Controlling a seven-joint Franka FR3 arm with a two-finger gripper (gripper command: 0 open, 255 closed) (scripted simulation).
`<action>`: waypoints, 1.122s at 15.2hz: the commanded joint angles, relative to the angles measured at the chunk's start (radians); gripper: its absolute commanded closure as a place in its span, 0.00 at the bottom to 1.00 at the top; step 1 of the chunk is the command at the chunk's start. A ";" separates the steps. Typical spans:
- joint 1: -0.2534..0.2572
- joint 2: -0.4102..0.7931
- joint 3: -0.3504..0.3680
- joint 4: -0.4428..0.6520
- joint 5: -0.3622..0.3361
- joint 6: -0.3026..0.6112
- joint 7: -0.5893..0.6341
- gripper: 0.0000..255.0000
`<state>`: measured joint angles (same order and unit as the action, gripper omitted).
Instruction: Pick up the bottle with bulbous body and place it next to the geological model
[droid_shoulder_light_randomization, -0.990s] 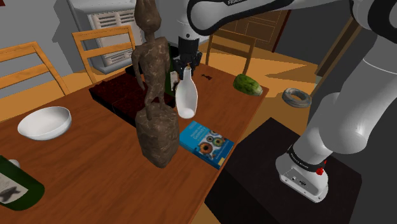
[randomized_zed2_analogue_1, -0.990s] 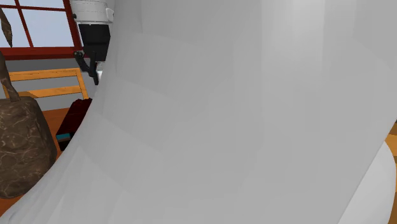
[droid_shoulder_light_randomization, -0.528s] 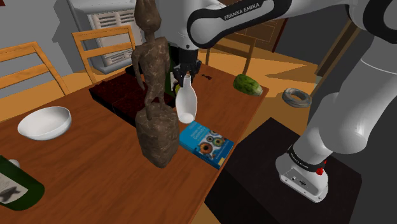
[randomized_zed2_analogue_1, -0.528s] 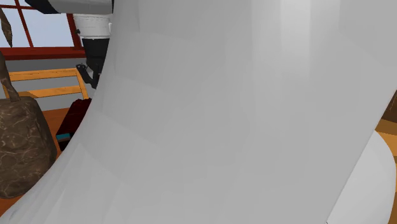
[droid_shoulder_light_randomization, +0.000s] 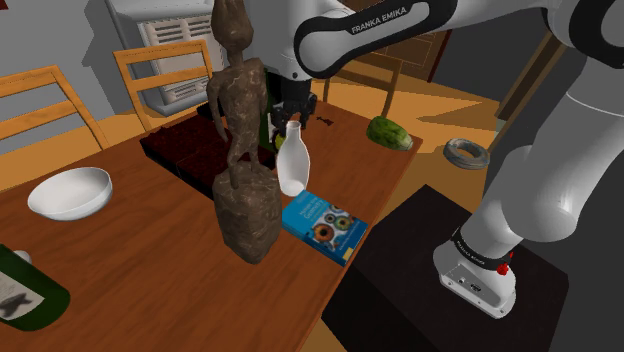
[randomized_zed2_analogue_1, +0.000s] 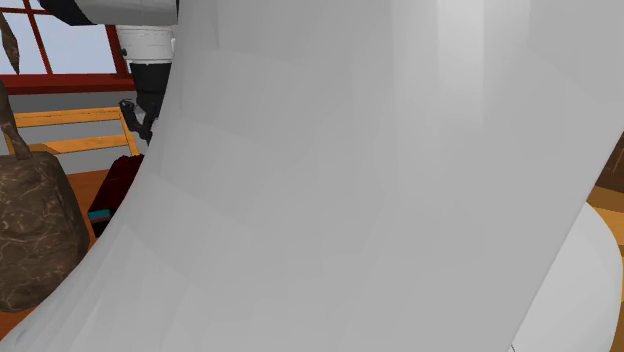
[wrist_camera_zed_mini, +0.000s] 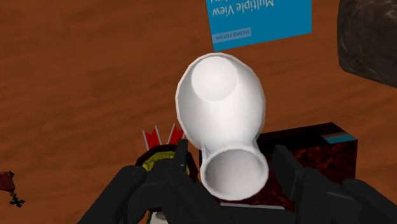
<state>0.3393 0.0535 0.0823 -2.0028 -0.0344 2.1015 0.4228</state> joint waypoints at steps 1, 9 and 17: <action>0.000 0.000 0.000 0.000 0.000 0.000 0.000 0.00; 0.001 -0.040 0.001 0.081 0.005 -0.120 -0.004 0.00; 0.001 -0.040 0.001 0.081 0.005 -0.120 -0.004 0.00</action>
